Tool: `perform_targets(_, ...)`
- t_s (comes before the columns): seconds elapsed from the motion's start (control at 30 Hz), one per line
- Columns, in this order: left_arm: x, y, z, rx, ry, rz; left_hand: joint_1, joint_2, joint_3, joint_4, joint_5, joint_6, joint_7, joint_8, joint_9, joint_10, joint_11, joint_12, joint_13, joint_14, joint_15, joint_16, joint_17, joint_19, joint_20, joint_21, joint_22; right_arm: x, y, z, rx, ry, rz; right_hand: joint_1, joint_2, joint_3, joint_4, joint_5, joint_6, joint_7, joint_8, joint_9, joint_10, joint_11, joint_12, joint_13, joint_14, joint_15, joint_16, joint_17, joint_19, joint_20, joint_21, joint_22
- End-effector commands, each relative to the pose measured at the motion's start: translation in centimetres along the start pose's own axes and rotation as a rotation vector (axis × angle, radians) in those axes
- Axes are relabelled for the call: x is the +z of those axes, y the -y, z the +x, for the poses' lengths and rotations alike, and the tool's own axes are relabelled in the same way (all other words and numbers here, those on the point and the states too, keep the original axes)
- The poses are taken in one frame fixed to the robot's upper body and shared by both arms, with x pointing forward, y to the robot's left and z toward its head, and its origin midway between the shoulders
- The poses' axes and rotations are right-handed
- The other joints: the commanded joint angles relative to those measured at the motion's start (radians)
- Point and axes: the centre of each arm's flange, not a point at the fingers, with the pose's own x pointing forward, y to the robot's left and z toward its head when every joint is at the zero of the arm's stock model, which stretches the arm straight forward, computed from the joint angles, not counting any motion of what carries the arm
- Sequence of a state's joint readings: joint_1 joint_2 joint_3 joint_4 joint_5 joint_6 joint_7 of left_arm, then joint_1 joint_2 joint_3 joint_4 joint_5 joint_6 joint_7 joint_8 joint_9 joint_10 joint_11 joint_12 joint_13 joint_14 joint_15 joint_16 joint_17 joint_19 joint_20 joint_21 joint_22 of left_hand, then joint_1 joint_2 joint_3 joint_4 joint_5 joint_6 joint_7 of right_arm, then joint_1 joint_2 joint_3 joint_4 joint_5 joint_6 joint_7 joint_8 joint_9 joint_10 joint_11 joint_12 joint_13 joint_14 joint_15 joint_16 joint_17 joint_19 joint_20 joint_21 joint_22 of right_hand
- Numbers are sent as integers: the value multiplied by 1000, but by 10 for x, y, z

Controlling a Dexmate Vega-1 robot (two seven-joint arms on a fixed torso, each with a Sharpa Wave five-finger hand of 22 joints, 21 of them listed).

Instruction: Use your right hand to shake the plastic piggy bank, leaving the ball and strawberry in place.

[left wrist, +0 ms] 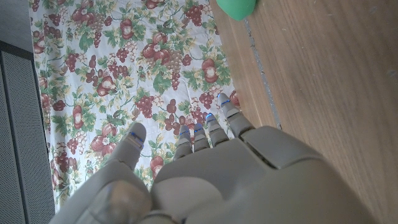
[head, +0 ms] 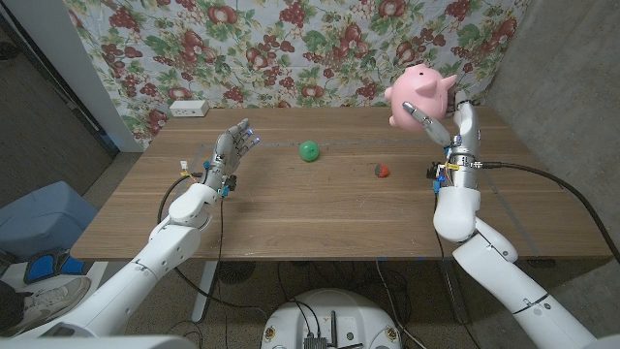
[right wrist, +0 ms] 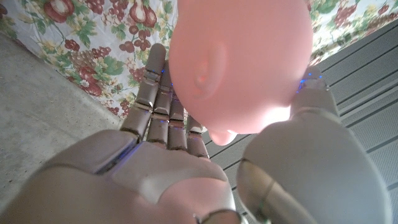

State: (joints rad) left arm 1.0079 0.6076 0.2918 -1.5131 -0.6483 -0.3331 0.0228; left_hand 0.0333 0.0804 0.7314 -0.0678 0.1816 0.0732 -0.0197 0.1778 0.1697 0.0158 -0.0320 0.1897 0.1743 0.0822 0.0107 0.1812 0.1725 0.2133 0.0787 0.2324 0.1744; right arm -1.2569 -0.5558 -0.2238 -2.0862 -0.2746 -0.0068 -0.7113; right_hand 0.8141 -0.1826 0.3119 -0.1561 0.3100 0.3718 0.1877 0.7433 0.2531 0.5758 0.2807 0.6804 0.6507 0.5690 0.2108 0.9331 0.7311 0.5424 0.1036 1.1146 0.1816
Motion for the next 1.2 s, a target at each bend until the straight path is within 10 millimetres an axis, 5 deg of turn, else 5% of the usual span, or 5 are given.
perform_targets(0.03, -2, 1, 0, 3, -8, -3, -5, 40, 0, -6, 4, 3, -4, 4, 4, -3, -4, 3, 4, 13, -1, 0, 3, 8, 3, -4, 4, 6, -7, 15, 341, -80, -94, 37, 167, 318, -9, 220, 578, -155, 46, 151, 393, -367, 149, 245, 284, -419, 40, 439, -118, -119, 3, 0)
perform_targets(0.63, -3, 1, -1, 1, -10, -4, -2, 40, 2, -10, 4, 4, -3, 4, 4, -5, -3, 2, 4, 14, 0, 0, 2, 10, 4, -7, 4, 14, -24, 27, 650, -226, -202, 50, 176, 301, -9, 213, 573, -145, 48, 158, 391, -360, 147, 246, 284, -412, 38, 429, -123, -111, 4, -1)
perform_targets(1.2, -3, 1, -3, 0, -13, -4, -2, 40, 3, -11, 3, 4, -4, 4, 4, -4, -3, 3, 4, 13, 0, -1, 2, 12, 4, -10, 4, 14, -26, 27, 669, -245, -212, 53, 178, 297, -9, 216, 568, -149, 47, 159, 390, -359, 144, 243, 283, -414, 32, 429, -125, -110, 5, -1)
